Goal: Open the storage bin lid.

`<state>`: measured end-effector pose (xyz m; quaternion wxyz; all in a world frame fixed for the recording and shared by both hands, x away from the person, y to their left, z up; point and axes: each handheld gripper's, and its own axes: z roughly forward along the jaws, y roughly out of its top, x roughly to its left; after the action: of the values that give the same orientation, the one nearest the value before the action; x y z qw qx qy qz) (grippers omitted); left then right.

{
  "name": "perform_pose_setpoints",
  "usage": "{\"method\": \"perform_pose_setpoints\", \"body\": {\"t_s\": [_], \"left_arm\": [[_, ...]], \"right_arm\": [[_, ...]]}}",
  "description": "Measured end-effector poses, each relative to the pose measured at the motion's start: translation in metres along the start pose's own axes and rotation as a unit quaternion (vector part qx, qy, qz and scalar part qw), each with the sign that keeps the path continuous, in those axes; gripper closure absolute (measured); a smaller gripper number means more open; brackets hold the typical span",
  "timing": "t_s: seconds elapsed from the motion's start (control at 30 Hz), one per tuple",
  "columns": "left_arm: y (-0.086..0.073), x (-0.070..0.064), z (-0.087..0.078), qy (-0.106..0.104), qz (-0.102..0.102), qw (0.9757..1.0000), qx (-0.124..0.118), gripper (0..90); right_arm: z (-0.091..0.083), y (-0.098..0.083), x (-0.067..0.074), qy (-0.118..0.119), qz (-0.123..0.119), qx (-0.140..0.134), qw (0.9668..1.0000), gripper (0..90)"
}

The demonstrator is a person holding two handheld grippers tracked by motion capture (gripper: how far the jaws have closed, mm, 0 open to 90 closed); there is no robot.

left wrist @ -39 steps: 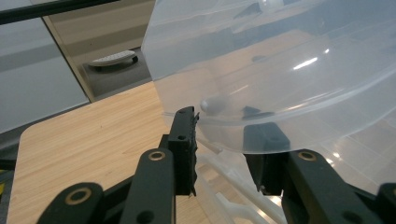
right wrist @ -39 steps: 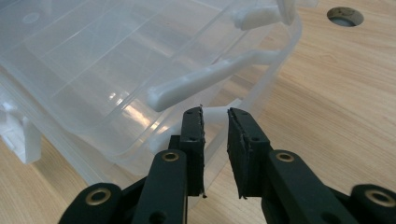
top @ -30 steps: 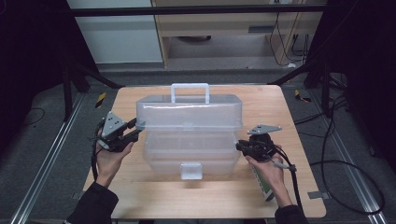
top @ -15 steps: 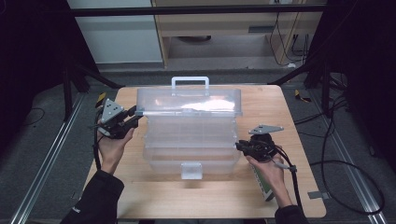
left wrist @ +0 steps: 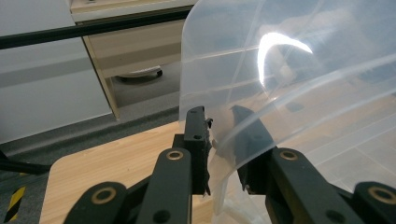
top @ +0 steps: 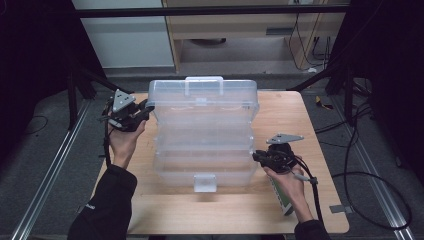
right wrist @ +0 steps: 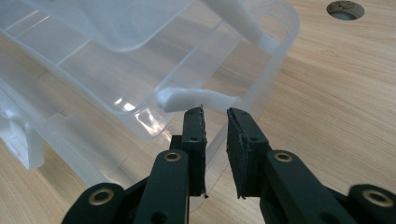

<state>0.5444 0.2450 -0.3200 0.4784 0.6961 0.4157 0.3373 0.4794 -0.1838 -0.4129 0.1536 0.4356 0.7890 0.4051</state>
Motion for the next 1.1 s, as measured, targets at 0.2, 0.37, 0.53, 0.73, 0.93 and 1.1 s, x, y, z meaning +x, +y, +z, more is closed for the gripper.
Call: {"method": "perform_pose_setpoints", "body": {"t_s": [0.2, 0.37, 0.53, 0.73, 0.93, 1.1], "left_arm": [[0.007, 0.003, 0.011, 0.009, -0.008, 0.9999, -0.004, 76.3], [0.013, 0.006, 0.021, 0.017, -0.011, 0.9998, -0.001, 76.7], [0.019, 0.009, 0.032, 0.024, -0.014, 0.9996, 0.004, 77.1], [0.021, 0.014, 0.044, 0.025, -0.027, 0.9993, 0.002, 78.0], [0.023, 0.016, 0.053, 0.03, -0.026, 0.9992, 0.006, 78.2], [0.024, 0.019, 0.062, 0.032, -0.033, 0.9989, 0.005, 78.5]], "right_arm": [[0.0, 0.0, 0.0, 0.0, -0.002, 0.001, 1.0, 77.0], [0.0, 0.0, 0.0, 0.001, -0.002, 0.002, 1.0, 76.9], [0.0, 0.001, 0.001, 0.001, 0.0, 0.005, 1.0, 76.9], [0.0, 0.001, 0.0, 0.001, -0.002, 0.004, 1.0, 76.9], [0.0, 0.001, 0.0, 0.002, -0.003, 0.002, 1.0, 76.8], [0.0, 0.001, 0.0, 0.002, -0.001, 0.004, 1.0, 76.7]]}}
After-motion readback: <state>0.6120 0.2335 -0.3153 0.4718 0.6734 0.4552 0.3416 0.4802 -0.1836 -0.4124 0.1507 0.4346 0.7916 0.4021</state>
